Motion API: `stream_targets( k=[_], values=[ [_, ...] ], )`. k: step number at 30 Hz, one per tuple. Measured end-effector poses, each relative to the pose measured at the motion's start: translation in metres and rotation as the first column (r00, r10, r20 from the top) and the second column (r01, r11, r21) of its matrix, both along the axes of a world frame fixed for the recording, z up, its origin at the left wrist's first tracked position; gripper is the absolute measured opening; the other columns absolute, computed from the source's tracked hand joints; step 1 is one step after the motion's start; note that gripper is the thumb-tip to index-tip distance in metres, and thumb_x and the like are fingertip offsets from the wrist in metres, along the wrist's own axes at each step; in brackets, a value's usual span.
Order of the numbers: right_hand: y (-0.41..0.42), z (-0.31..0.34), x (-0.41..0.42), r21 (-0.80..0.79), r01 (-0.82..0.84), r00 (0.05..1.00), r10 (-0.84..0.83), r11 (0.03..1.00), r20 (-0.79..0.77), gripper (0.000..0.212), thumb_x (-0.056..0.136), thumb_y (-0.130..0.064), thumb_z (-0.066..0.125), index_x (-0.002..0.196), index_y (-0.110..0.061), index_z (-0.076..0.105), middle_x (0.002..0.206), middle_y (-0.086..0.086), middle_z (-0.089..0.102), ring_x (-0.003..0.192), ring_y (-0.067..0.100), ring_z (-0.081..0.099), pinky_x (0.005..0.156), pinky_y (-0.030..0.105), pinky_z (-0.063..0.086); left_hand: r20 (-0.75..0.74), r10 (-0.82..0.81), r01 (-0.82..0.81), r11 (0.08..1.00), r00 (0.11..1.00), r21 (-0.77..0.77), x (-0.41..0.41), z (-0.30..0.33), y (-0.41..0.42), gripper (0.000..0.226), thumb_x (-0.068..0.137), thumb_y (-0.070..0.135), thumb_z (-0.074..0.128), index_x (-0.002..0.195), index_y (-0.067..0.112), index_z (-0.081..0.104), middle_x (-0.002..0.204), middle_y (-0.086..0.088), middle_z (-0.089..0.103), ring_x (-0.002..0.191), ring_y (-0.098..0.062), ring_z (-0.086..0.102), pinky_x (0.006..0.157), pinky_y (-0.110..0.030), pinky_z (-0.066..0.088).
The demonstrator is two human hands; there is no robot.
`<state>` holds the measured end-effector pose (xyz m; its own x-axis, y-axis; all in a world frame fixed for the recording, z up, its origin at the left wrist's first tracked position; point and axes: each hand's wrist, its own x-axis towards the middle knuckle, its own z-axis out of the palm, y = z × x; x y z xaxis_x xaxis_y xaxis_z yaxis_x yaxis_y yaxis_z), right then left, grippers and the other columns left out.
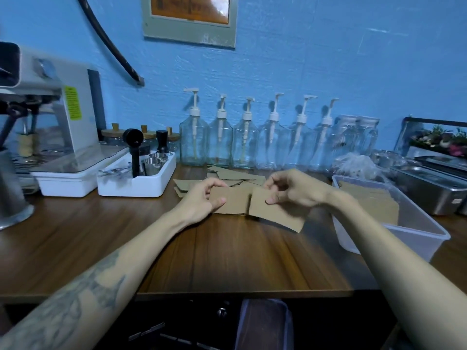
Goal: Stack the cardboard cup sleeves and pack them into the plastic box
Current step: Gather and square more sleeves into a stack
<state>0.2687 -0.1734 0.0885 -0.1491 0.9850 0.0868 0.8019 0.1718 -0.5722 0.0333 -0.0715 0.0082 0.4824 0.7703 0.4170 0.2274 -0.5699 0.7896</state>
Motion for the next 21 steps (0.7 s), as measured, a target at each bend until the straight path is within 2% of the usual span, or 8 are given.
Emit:
stream_targets(
  k=[4, 7, 10, 13, 15, 17, 18, 21],
  values=[
    [0.013, -0.006, -0.021, 0.191, 0.031, 0.976, 0.011, 0.981, -0.216, 0.017, 0.089, -0.007, 0.07, 0.105, -0.012, 0.066, 0.084, 0.004, 0.068, 0.08, 0.009, 0.063, 0.073, 0.011, 0.048, -0.016, 0.008, -0.007, 1.0, 1.0, 0.019, -0.001, 0.0, 0.0, 0.03, 0.089, 0.002, 0.068, 0.117, 0.009, 0.061, 0.09, 0.011, 0.06, 0.073, 0.02, 0.056, 0.069, 0.002, 0.038],
    [0.018, -0.013, -0.03, 0.255, 0.119, 0.888, 0.012, 0.96, -0.461, 0.024, 0.088, -0.004, 0.07, 0.108, -0.016, 0.063, 0.078, 0.003, 0.067, 0.073, 0.011, 0.064, 0.068, 0.019, 0.05, -0.033, 0.001, -0.001, 1.0, 0.999, 0.009, -0.001, 0.0, -0.001, 0.034, 0.088, 0.001, 0.069, 0.118, 0.011, 0.059, 0.087, 0.01, 0.058, 0.067, 0.017, 0.054, 0.065, -0.001, 0.039],
    [0.025, -0.023, -0.031, 0.272, 0.202, 0.8, 0.002, 0.941, -0.6, 0.051, 0.086, 0.006, 0.068, 0.128, -0.018, 0.053, 0.076, 0.005, 0.061, 0.07, 0.014, 0.064, 0.069, 0.026, 0.053, -0.049, -0.004, 0.003, 1.0, 0.999, -0.019, -0.001, -0.001, 0.0, 0.036, 0.087, -0.003, 0.068, 0.12, 0.009, 0.058, 0.09, 0.007, 0.061, 0.066, 0.015, 0.055, 0.063, -0.003, 0.041],
    [0.03, -0.032, -0.029, 0.208, 0.266, 0.739, -0.061, 0.941, -0.671, 0.073, 0.084, 0.015, 0.065, 0.141, -0.023, 0.039, 0.081, 0.008, 0.049, 0.058, 0.014, 0.065, 0.059, 0.023, 0.057, -0.042, -0.011, 0.008, 0.998, 0.999, -0.07, -0.001, 0.001, -0.001, 0.03, 0.091, -0.004, 0.062, 0.12, 0.007, 0.06, 0.105, -0.003, 0.068, 0.083, 0.004, 0.061, 0.072, -0.007, 0.047],
    [0.032, -0.039, -0.025, 0.197, 0.333, 0.792, -0.16, 0.922, -0.589, 0.072, 0.085, 0.007, 0.068, 0.142, -0.027, 0.039, 0.097, 0.01, 0.057, 0.063, 0.017, 0.069, 0.061, 0.029, 0.059, -0.018, -0.008, 0.007, 0.995, 1.0, -0.096, 0.0, 0.001, -0.001, 0.02, 0.099, 0.002, 0.053, 0.117, 0.006, 0.061, 0.11, -0.008, 0.069, 0.095, -0.01, 0.063, 0.08, -0.013, 0.049],
    [0.033, -0.045, -0.019, 0.27, 0.376, 0.904, -0.288, 0.886, -0.317, 0.062, 0.084, -0.016, 0.075, 0.137, -0.031, 0.047, 0.108, 0.005, 0.066, 0.086, 0.021, 0.07, 0.079, 0.039, 0.058, -0.001, 0.002, -0.003, 0.995, 1.0, -0.097, 0.001, 0.002, -0.002, 0.02, 0.103, 0.007, 0.044, 0.113, 0.007, 0.062, 0.11, -0.009, 0.069, 0.099, -0.014, 0.063, 0.082, -0.015, 0.047],
    [0.032, -0.048, -0.017, 0.3, 0.384, 0.922, -0.348, 0.873, -0.168, 0.058, 0.082, -0.029, 0.076, 0.134, -0.033, 0.05, 0.114, 0.002, 0.068, 0.098, 0.024, 0.067, 0.087, 0.042, 0.055, 0.004, 0.006, -0.005, 0.996, 1.0, -0.091, 0.002, 0.002, -0.002, 0.021, 0.104, 0.008, 0.041, 0.111, 0.008, 0.062, 0.109, -0.009, 0.068, 0.099, -0.014, 0.061, 0.081, -0.013, 0.046],
    [0.027, -0.057, -0.018, 0.355, 0.376, 0.886, -0.444, 0.856, 0.133, 0.066, 0.081, -0.057, 0.067, 0.138, -0.034, 0.044, 0.117, 0.006, 0.068, 0.108, 0.032, 0.062, 0.088, 0.042, 0.051, 0.035, 0.0, 0.004, 0.994, 0.999, -0.109, 0.003, 0.002, -0.004, 0.028, 0.107, 0.019, 0.035, 0.106, 0.013, 0.063, 0.102, 0.001, 0.068, 0.095, -0.007, 0.06, 0.074, -0.008, 0.044]
  ],
)
